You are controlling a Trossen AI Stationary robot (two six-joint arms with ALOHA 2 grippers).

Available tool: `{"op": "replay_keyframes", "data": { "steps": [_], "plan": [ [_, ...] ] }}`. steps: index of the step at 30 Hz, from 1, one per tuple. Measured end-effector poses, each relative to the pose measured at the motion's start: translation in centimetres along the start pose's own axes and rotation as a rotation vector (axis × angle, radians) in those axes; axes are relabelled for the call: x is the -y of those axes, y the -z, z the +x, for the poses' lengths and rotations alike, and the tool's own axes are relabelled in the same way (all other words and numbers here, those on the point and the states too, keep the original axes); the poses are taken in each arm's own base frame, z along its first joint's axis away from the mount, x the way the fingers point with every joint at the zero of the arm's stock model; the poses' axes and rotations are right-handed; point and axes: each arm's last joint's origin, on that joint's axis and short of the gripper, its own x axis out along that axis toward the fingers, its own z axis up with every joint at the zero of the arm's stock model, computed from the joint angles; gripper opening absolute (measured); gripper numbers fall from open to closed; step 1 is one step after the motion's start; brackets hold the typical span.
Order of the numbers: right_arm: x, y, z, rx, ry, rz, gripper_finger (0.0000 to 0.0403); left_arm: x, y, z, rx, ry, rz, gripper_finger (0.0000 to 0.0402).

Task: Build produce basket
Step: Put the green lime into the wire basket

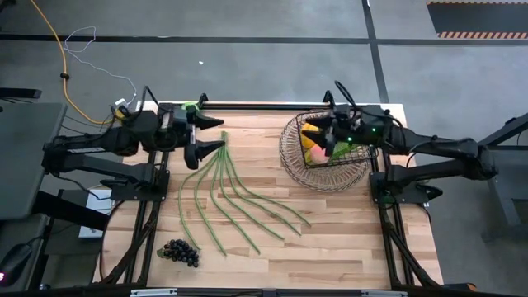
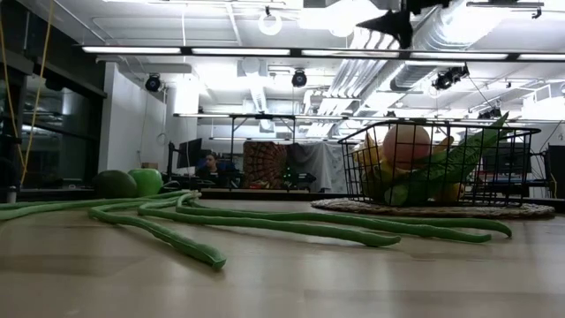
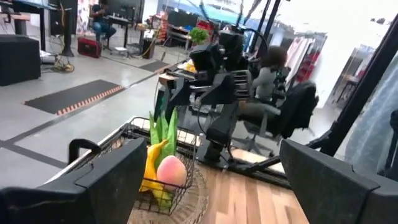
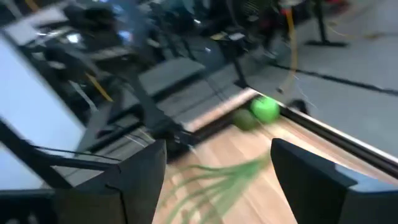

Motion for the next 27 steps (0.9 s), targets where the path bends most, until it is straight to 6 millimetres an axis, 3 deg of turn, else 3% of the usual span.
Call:
{"op": "replay_keyframes", "data": {
  "steps": [4, 7, 21, 27],
  "plan": [
    [-1.0, 0.3, 0.6, 0.016, -0.056, -0.030, 0.0277, -0.6, 2.8, 1.0, 0.025, 0.011, -0.074, 0.0352],
    [-1.4, 0.5, 0.9, 0.006, -0.074, -0.037, 0.0277, -0.7, 3.4, 1.1, 0.053, 0.021, -0.114, 0.0352],
    [-2.7, 0.6, 0.7, -0.001, -0.225, -0.043, 0.0277, -0.8, 3.5, 1.1, 0.054, 0.002, -0.100, 0.0352],
    [-2.6, 0.6, 0.7, 0.009, -0.200, -0.043, 0.0277, -2.6, 1.6, 1.1, -0.058, -0.283, -0.170, 0.0352]
  ]
}}
